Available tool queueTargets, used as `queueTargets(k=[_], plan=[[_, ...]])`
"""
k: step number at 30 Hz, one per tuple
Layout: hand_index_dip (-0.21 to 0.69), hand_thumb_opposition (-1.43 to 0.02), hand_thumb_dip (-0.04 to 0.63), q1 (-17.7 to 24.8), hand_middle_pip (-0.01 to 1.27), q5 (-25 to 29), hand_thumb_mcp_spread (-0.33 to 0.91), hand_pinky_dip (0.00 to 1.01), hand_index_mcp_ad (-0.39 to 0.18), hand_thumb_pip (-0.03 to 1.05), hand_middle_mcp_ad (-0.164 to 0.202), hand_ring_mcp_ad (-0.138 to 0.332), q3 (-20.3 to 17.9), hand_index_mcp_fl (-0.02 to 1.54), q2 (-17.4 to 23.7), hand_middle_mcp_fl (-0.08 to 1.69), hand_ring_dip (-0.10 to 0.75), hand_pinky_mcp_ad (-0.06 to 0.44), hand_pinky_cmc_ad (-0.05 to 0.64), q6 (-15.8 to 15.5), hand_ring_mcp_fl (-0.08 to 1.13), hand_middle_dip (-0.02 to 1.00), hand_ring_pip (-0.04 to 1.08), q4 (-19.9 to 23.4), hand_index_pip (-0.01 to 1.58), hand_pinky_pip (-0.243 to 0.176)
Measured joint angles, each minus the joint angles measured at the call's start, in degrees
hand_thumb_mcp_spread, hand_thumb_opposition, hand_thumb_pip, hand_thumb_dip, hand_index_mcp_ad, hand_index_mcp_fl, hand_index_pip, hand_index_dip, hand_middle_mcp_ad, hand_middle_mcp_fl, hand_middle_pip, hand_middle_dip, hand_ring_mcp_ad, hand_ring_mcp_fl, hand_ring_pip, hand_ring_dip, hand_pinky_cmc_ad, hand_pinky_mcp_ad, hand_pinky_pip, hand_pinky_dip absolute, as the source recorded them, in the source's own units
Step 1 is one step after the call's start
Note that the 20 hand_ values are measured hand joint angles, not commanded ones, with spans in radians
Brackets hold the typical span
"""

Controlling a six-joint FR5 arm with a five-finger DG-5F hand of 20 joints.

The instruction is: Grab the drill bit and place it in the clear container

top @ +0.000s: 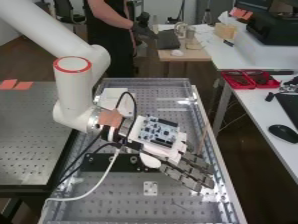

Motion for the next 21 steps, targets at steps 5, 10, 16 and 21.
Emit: queueTargets(k=[5,10,16,21], plan=[[0.225,-0.91,0.253,-0.09,0.12,-0.07,0.57,0.18,-0.126,0.56,0.049,0.162,-0.02,0.54,0.0,0.22,0.04,0.127,0.262,-0.03,0.03,0.2,0.11,0.24,1.37,-0.045],[0.222,-0.92,0.251,-0.07,0.12,0.08,0.57,0.18,-0.126,0.56,0.049,0.159,-0.33,0.57,0.05,0.23,0.04,0.127,0.262,0.17,0.03,0.2,0.11,1.18,1.36,-0.045],[0.222,-0.92,0.253,-0.09,0.12,-0.25,0.61,0.18,-0.126,0.5,0.049,0.164,-0.6,0.64,0.48,0.26,0.049,0.126,0.262,0.58,0.04,0.2,0.12,1.99,1.28,-0.045],[0.223,-0.93,0.251,-0.05,0.12,-0.33,0.61,0.18,-0.124,0.5,0.049,0.159,-0.54,0.69,2.25,0.28,0.049,0.127,0.283,0.3,0.06,0.2,0.11,1.42,1.21,-0.045]])
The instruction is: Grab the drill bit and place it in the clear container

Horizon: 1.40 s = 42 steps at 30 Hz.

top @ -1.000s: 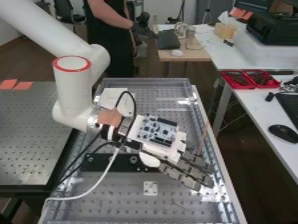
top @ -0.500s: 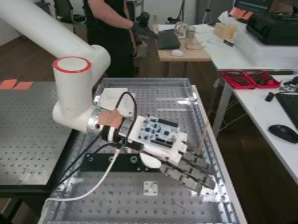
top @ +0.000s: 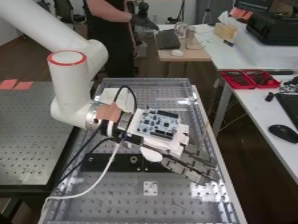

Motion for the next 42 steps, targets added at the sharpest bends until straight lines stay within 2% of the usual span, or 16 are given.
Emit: queueTargets(k=[7,16,19,25,33,42], plan=[[0.225,-0.94,0.251,0.3,0.12,0.23,0.61,0.18,-0.126,0.49,0.049,0.159,-0.1,0.76,3.84,0.29,0.051,0.127,0.278,-1.68,0.06,0.2,0.11,-2.64,1.15,-0.045],[0.236,-0.97,0.251,2.33,0.12,1.34,0.61,0.18,-0.124,0.49,0.049,0.159,-1.87,0.82,11.53,0.31,0.058,0.127,0.283,-3.7,0.06,0.2,0.11,-7.22,1.06,-0.045],[0.25,-0.97,0.251,4.43,0.12,1.33,0.61,0.18,-0.124,0.49,0.049,0.159,-3.1,0.83,14.74,0.31,0.058,0.127,0.283,-4.16,0.06,0.2,0.11,-9.12,1.05,-0.045],[0.272,-0.99,0.251,8.88,0.12,1.19,0.61,0.18,-0.12,0.49,0.049,0.162,-4.77,0.87,18.22,0.32,0.063,0.131,0.281,-3.58,0.07,0.2,0.12,-11.95,0.99,-0.045],[0.3,-1.0,0.255,14.65,0.12,0.28,0.61,0.18,-0.12,0.5,0.051,0.162,-6.18,0.89,19.96,0.33,0.073,0.131,0.281,-2.07,0.07,0.21,0.11,-12.95,0.94,-0.045],[0.297,-1.01,0.265,19.6,0.12,-0.43,0.63,0.18,-0.124,0.5,0.051,0.162,-5.37,0.91,16.89,0.33,0.073,0.138,0.281,-0.56,0.08,0.21,0.12,-12.55,0.9,-0.042]])
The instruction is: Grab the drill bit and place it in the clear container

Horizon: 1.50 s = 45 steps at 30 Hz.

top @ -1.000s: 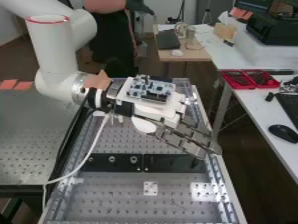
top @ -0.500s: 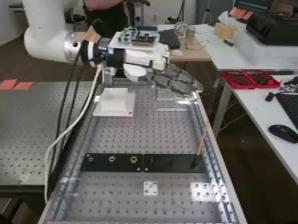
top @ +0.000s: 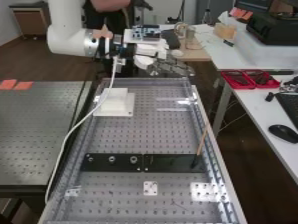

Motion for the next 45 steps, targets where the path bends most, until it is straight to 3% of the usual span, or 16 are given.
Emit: queueTargets(k=[12,22,45], plan=[[0.3,-1.01,0.265,2.75,0.11,1.08,0.63,0.18,-0.124,0.5,0.051,0.162,4.1,0.91,-6.78,0.33,0.07,0.138,0.281,2.6,0.08,0.21,0.11,-0.26,0.9,-0.042],[0.3,-1.01,0.265,3.07,0.12,2.18,0.63,0.18,-0.124,0.5,0.051,0.162,5.73,0.91,-10.49,0.33,0.079,0.138,0.281,6.51,0.08,0.22,0.12,2.66,0.9,-0.045],[0.297,-1.01,0.265,4.56,0.12,3.3,0.63,0.18,-0.124,0.5,0.049,0.162,7.12,0.91,-12.76,0.34,0.079,0.138,0.281,8.39,0.08,0.22,0.12,4.57,0.91,-0.042]])
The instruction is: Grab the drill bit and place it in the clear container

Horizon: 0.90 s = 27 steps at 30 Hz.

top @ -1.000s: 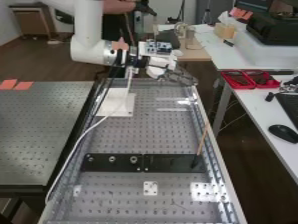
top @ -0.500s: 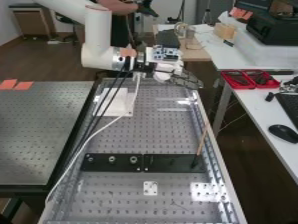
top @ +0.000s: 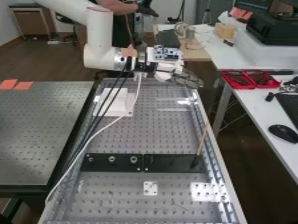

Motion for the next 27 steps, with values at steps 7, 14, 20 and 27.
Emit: queueTargets(k=[7,14,20,27], plan=[[0.3,-0.99,0.284,-0.31,0.12,-0.28,0.6,0.18,-0.122,0.5,0.051,0.159,0.04,0.82,0.14,0.31,0.079,0.134,0.281,-0.37,0.07,0.22,0.12,-1.37,0.97,-0.045],[0.251,-0.88,0.302,-0.62,0.11,-0.24,0.5,0.18,-0.126,0.57,0.051,0.161,-0.07,0.56,0.37,0.24,0.075,0.138,0.279,-0.45,0.05,0.22,0.12,-1.72,0.97,-0.045],[0.232,-0.86,0.298,-0.74,0.11,-0.49,0.47,0.18,-0.126,0.59,0.051,0.162,-0.15,0.49,0.54,0.23,0.075,0.134,0.279,-0.47,0.03,0.22,0.12,-1.51,0.97,-0.045],[0.232,-0.85,0.302,-1.57,0.11,-0.79,0.47,0.18,-0.126,0.6,0.049,0.164,-1.41,0.48,2.37,0.23,0.079,0.134,0.279,-1.23,0.01,0.22,0.12,-1.44,0.97,-0.045]])
